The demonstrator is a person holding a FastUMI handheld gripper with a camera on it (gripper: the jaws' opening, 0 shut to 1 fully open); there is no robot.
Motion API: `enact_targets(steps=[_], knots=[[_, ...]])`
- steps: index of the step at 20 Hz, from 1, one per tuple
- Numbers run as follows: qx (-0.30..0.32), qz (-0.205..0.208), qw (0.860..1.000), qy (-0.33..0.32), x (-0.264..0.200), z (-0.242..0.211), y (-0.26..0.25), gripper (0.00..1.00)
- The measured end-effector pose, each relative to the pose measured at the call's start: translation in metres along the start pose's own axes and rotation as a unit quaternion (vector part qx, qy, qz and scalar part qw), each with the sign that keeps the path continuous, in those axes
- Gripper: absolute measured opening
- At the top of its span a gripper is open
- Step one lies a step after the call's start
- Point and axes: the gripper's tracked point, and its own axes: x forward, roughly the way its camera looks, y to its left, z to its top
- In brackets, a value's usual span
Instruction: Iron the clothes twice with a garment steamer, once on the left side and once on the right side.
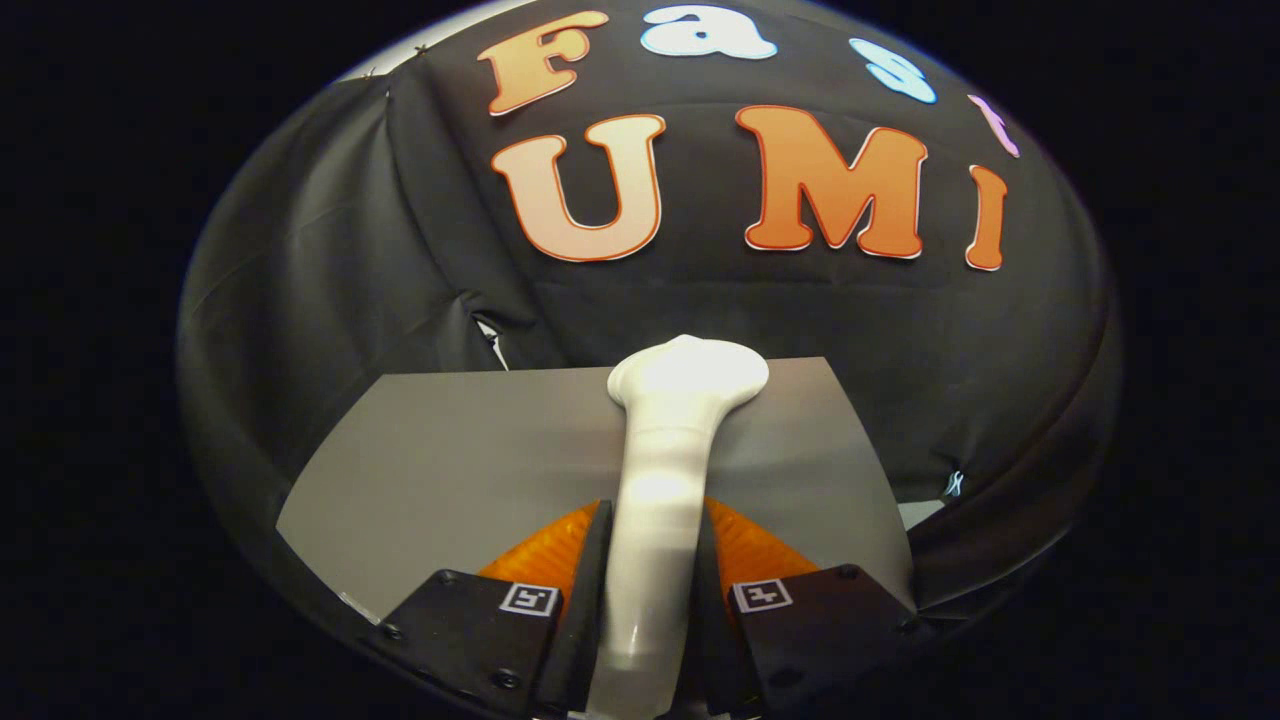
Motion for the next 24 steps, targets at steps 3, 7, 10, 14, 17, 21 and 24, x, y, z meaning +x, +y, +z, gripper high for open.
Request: enact_targets(steps=[3,7,10,14,17,21,24], knots=[[-0.004,0.01,1.0,-0.027,-0.01,0.004,0.008,0.43],[-0.059,0.027,0.994,-0.086,-0.039,0.013,0.02,0.42],[-0.079,0.056,0.988,-0.122,-0.073,0.019,0.03,0.42],[-0.106,0.089,0.977,-0.164,-0.127,0.016,0.05,0.41],[-0.132,0.103,0.966,-0.198,-0.17,0.016,0.059,0.41],[-0.139,0.122,0.947,-0.262,-0.238,0.011,0.064,0.41],[-0.14,0.131,0.936,-0.294,-0.285,0.006,0.047,0.41]])
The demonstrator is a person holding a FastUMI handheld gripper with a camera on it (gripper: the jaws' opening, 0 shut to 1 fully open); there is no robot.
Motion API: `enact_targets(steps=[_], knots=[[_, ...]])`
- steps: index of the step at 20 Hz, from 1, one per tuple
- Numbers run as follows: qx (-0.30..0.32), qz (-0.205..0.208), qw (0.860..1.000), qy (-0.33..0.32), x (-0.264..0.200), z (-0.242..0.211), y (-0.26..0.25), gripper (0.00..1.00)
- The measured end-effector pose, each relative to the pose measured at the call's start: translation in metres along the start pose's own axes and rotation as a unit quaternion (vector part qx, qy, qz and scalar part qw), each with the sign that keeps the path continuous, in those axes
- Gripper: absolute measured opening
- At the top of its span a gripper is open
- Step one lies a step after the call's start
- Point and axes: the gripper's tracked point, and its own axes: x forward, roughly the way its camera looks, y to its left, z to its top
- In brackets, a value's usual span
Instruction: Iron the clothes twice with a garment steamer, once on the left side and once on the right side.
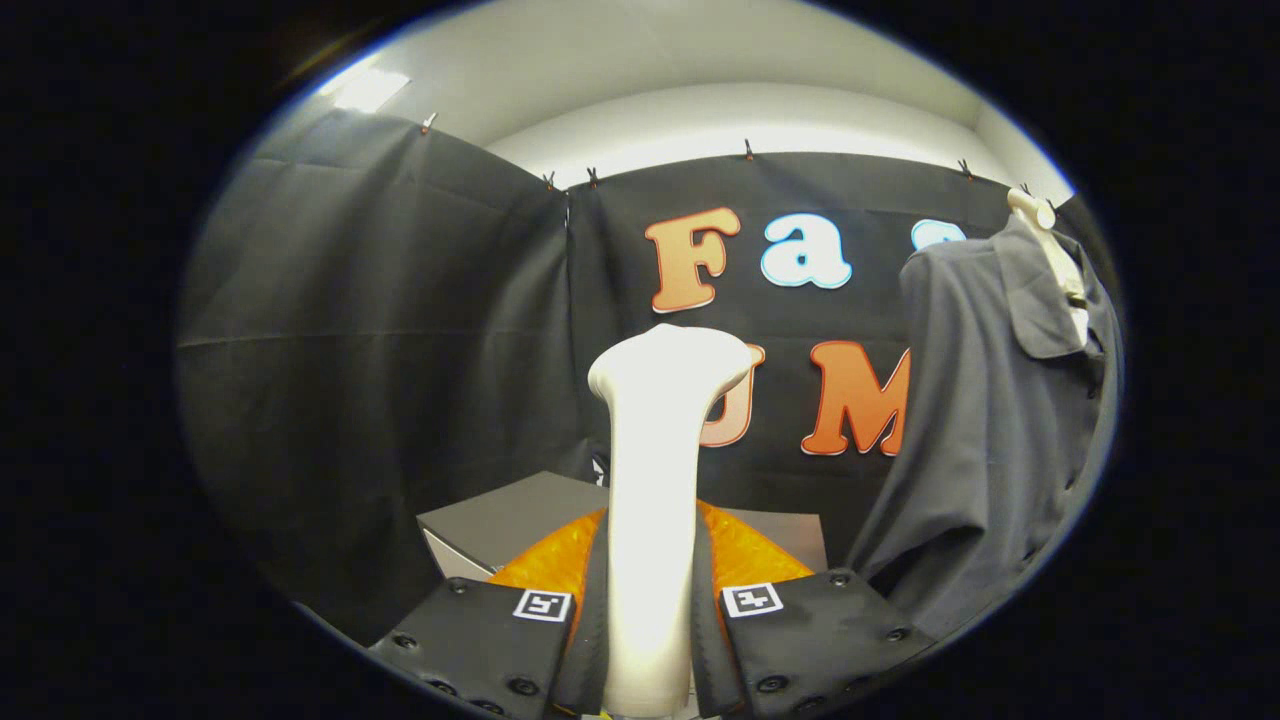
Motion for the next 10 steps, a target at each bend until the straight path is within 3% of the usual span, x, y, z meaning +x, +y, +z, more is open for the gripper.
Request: enact_targets(steps=[5,10], knots=[[0.013,-0.017,0.999,-0.031,-0.07,0.015,-0.042,0.41],[0.019,-0.057,0.997,-0.048,-0.132,0.014,-0.118,0.41]])
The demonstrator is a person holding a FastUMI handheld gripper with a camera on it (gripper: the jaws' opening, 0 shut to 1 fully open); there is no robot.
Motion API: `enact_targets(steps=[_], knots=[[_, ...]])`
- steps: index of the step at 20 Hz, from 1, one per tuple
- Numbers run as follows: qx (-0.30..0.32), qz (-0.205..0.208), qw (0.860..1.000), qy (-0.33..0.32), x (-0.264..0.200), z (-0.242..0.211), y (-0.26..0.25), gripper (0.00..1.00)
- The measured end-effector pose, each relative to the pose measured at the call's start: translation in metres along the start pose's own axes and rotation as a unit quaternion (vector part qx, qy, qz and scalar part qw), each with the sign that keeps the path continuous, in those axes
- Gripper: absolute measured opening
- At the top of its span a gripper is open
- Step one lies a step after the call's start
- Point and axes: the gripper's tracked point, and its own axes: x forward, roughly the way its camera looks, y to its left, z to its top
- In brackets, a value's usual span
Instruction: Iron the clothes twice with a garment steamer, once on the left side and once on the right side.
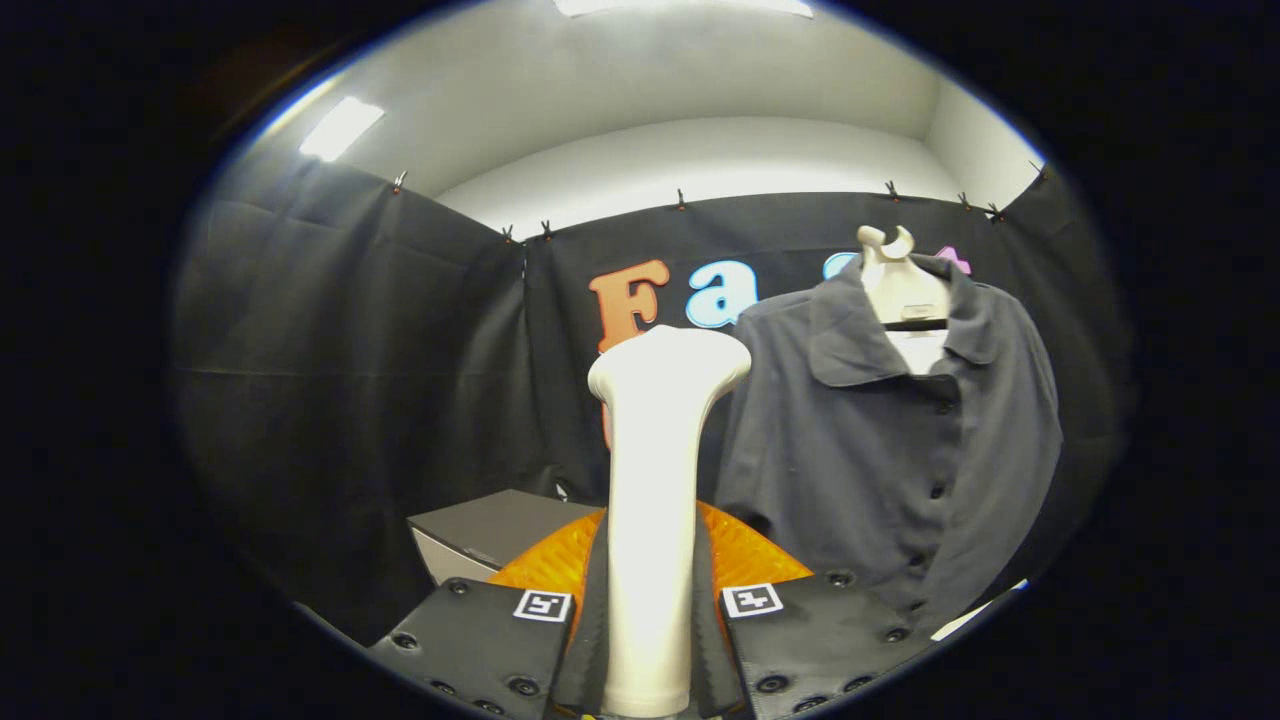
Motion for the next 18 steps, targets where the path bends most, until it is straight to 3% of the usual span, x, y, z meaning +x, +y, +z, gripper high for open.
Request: enact_targets(steps=[4,10,18], knots=[[-0.015,-0.032,0.999,-0.011,-0.042,-0.006,-0.065,0.41],[0.001,-0.014,1.0,0.009,-0.082,-0.039,-0.113,0.41],[0.025,-0.044,0.999,0.012,-0.058,-0.058,-0.132,0.41]])
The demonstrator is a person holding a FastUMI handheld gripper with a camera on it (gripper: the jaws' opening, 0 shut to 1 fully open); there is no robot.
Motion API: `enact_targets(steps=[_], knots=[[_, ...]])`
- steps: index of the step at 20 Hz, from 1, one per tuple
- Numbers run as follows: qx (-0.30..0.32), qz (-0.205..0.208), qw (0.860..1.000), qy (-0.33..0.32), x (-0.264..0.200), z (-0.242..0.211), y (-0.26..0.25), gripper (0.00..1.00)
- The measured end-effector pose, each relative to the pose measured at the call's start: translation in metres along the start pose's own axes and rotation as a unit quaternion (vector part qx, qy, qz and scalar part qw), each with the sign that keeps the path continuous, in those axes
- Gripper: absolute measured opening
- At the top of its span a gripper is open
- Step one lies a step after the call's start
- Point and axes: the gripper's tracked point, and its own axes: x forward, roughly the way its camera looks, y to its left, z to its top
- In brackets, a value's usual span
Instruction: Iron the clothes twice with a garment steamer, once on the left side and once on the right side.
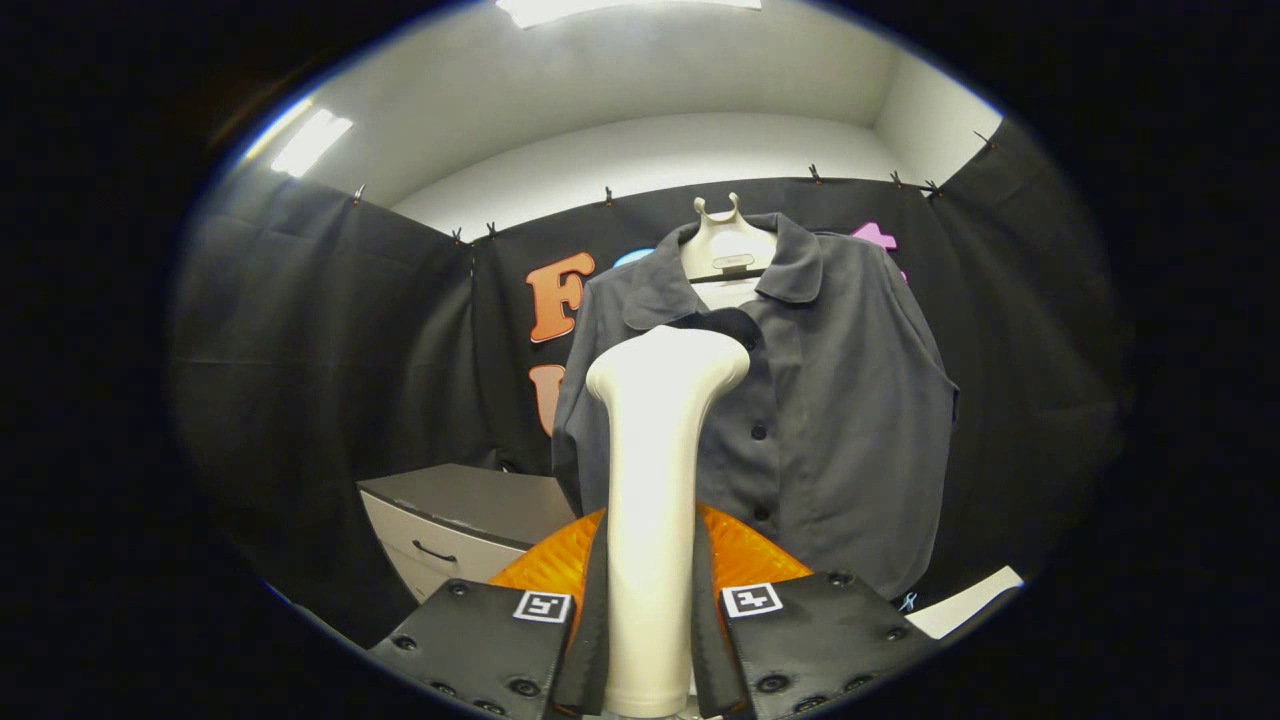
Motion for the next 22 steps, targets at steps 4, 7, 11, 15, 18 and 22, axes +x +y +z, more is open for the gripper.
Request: enact_targets(steps=[4,7,11,15,18,22], knots=[[-0.01,-0.006,1.0,0.003,0.024,0.003,0.005,0.41],[-0.009,-0.005,1.0,0.007,0.042,0.004,0.011,0.41],[-0.015,-0.013,1.0,0.0,0.06,0.009,0.012,0.41],[-0.019,-0.02,1.0,-0.007,0.072,0.014,0.008,0.41],[-0.017,-0.024,1.0,-0.01,0.081,0.013,0.006,0.41],[-0.016,-0.032,0.999,-0.006,0.091,0.008,0.001,0.41]])
